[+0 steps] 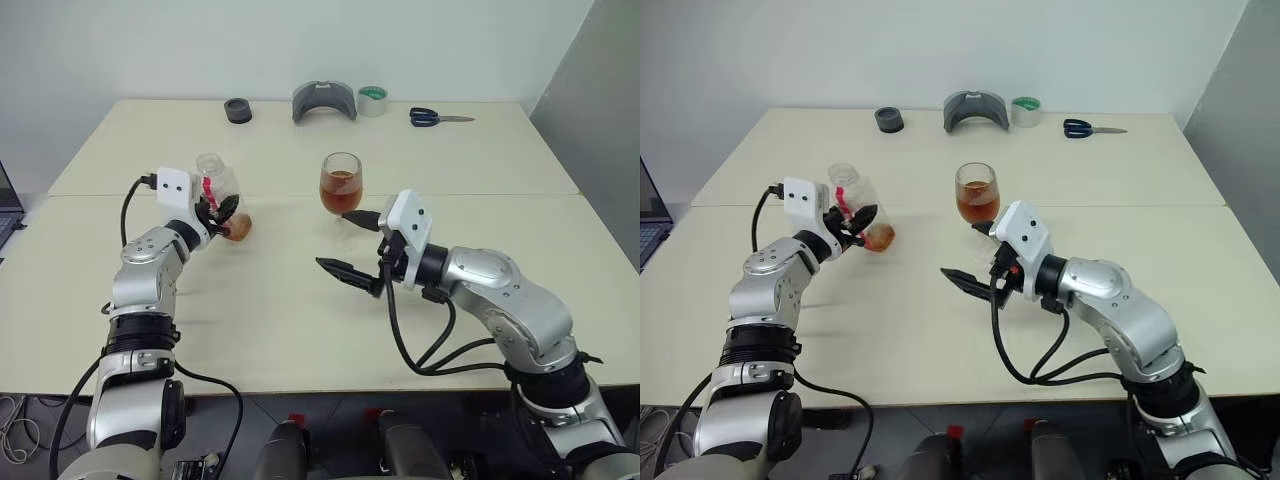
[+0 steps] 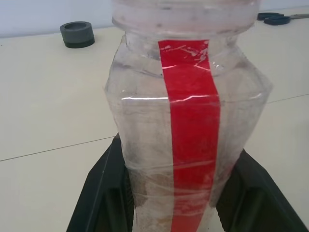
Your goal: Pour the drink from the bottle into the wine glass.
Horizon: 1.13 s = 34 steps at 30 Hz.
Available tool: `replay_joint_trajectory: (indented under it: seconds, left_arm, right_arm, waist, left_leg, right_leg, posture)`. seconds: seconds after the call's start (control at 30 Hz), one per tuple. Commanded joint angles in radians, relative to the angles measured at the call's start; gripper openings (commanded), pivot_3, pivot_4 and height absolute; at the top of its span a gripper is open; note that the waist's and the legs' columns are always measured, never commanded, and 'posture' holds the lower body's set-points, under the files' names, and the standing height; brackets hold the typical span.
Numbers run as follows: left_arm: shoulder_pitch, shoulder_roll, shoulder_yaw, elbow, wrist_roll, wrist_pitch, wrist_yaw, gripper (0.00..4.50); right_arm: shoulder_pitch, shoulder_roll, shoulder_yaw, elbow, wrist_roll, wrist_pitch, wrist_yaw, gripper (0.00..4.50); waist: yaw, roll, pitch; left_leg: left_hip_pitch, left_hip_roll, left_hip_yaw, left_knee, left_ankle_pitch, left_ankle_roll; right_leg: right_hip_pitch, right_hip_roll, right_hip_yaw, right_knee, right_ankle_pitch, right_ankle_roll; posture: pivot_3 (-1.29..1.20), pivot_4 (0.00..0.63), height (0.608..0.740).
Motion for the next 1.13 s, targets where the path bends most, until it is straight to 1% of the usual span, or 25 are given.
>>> replay_joint_trajectory:
  seconds: [0.03,0.07,0.1,0.17,0.2,0.23,0.4,0.53,0.63,0.7,0.77,0.87,1.0,1.13]
  left_arm:
    - [0.006,0.006,0.014,-0.018,-0.001,-0.017,0.019,2.72]
    - [0.009,0.008,0.011,-0.02,0.003,-0.021,0.021,3.09]
    - [0.012,0.009,0.007,-0.023,0.005,-0.025,0.018,3.33]
    - [0.016,0.01,0.004,-0.028,0.006,-0.029,0.016,4.0]
    - [0.019,0.011,0.0,-0.031,0.009,-0.034,0.013,4.27]
    - [0.024,0.013,-0.004,-0.037,0.014,-0.041,0.014,4.42]
    - [0.077,0.01,-0.007,-0.09,0.026,-0.081,0.025,4.42]
    - [0.153,-0.003,0.006,-0.166,0.02,-0.109,0.04,4.42]
    - [0.234,-0.026,0.032,-0.246,0.02,-0.131,0.094,4.42]
    - [0.298,-0.044,0.046,-0.313,0.021,-0.13,0.131,4.42]
    - [0.345,-0.057,0.052,-0.359,0.038,-0.172,0.159,4.42]
    - [0.394,-0.078,0.064,-0.404,0.031,-0.182,0.196,4.42]
    - [0.44,-0.104,0.073,-0.457,0.007,-0.161,0.214,4.42]
    - [0.475,-0.114,0.078,-0.495,-0.013,-0.152,0.204,4.42]
  right_arm:
    - [-0.019,0.01,-0.003,-0.02,-0.002,-0.019,0.011,4.5]
    - [-0.018,0.011,-0.004,-0.022,-0.003,-0.018,0.012,4.5]
    - [-0.017,0.012,-0.005,-0.022,-0.004,-0.018,0.012,4.5]
    - [-0.015,0.013,-0.006,-0.023,-0.006,-0.017,0.013,4.5]
    - [-0.015,0.012,-0.007,-0.023,-0.007,-0.017,0.014,4.5]
    - [-0.011,0.009,-0.006,-0.022,-0.009,-0.018,0.016,4.5]
    - [0.038,-0.02,0.001,-0.012,-0.047,-0.069,0.037,4.5]
    - [0.124,-0.014,-0.002,0.027,-0.114,-0.178,0.01,4.5]
    - [0.21,0.052,-0.029,0.073,-0.165,-0.301,-0.065,4.5]
    - [0.27,0.115,-0.063,0.12,-0.204,-0.387,-0.15,4.5]
    - [0.312,0.146,-0.075,0.168,-0.269,-0.478,-0.212,4.5]
    - [0.362,0.189,-0.096,0.229,-0.306,-0.568,-0.267,4.5]
    - [0.384,0.226,-0.122,0.262,-0.306,-0.617,-0.29,4.5]
    - [0.379,0.228,-0.133,0.289,-0.303,-0.637,-0.272,4.5]
  waist:
    - [0.0,0.0,0.0]
    - [0.0,0.0,0.0]
    - [0.0,0.0,0.0]
    - [0.0,0.0,0.0]
    - [0.001,0.0,0.0]
    - [0.001,0.0,0.0]
    - [0.001,0.0,0.0]
    - [0.001,0.0,0.0]
    - [0.001,0.0,0.0]
    - [0.001,-0.001,0.0]
    - [0.002,-0.001,-0.001]
    - [0.008,-0.001,-0.001]
    - [0.009,-0.001,-0.001]
    - [0.008,-0.001,-0.001]
  left_leg:
    - [0.0,0.0,0.0,0.0,0.0,0.0]
    - [0.0,0.0,0.0,0.0,0.0,0.0]
    - [0.0,0.0,0.0,0.0,0.0,0.0]
    - [0.0,0.0,0.0,0.0,0.0,0.0]
    - [0.0,0.0,0.0,0.0,0.0,0.0]
    - [0.0,0.0,0.0,0.0,0.0,0.0]
    - [0.0,0.0,0.0,0.0,0.0,0.0]
    - [0.0,0.001,0.0,-0.001,0.0,0.0]
    - [0.0,0.001,0.0,-0.001,0.0,0.0]
    - [0.0,0.002,0.001,-0.001,0.0,0.0]
    - [0.001,0.002,0.001,-0.001,0.0,0.0]
    - [0.001,0.002,0.001,-0.001,0.0,0.0]
    - [0.001,0.002,0.001,-0.001,0.0,0.0]
    - [0.002,0.002,0.002,-0.002,0.0,0.0]
  right_leg:
    - [0.0,0.0,0.0,0.0,0.0,0.0]
    - [0.0,0.0,0.0,0.0,0.0,0.0]
    - [0.0,0.0,0.0,0.0,0.0,0.0]
    - [0.0,0.0,0.0,0.0,0.0,0.0]
    - [0.0,0.0,0.0,0.0,0.0,0.0]
    - [0.0,0.0,0.0,0.0,0.0,0.0]
    - [0.0,0.0,0.0,-0.001,0.0,0.0]
    - [0.0,0.0,0.0,-0.001,0.0,0.0]
    - [0.0,0.0,0.001,-0.001,0.0,0.0]
    - [0.0,0.0,0.001,-0.001,0.0,0.0]
    - [0.0,0.0,0.001,-0.001,0.0,0.0]
    - [0.0,-0.001,0.001,-0.001,0.0,0.0]
    - [0.001,-0.001,0.001,-0.001,0.0,0.0]
    - [0.001,0.0,0.001,-0.001,0.0,0.0]
  posture:
    - [0.0,0.15,0.74]
    - [0.0,0.15,0.74]
    - [0.0,0.15,0.74]
    - [0.0,0.15,0.74]
    - [0.0,0.15,0.74]
    - [0.0,0.15,0.74]
    - [0.0,0.15,0.74]
    - [0.0,0.15,0.74]
    - [0.0,0.15,0.74]
    - [0.0,0.15,0.74]
    - [0.0,0.15,0.74]
    - [0.0,0.15,0.74]
    - [0.0,0.15,0.74]
    - [0.0,0.15,0.74]
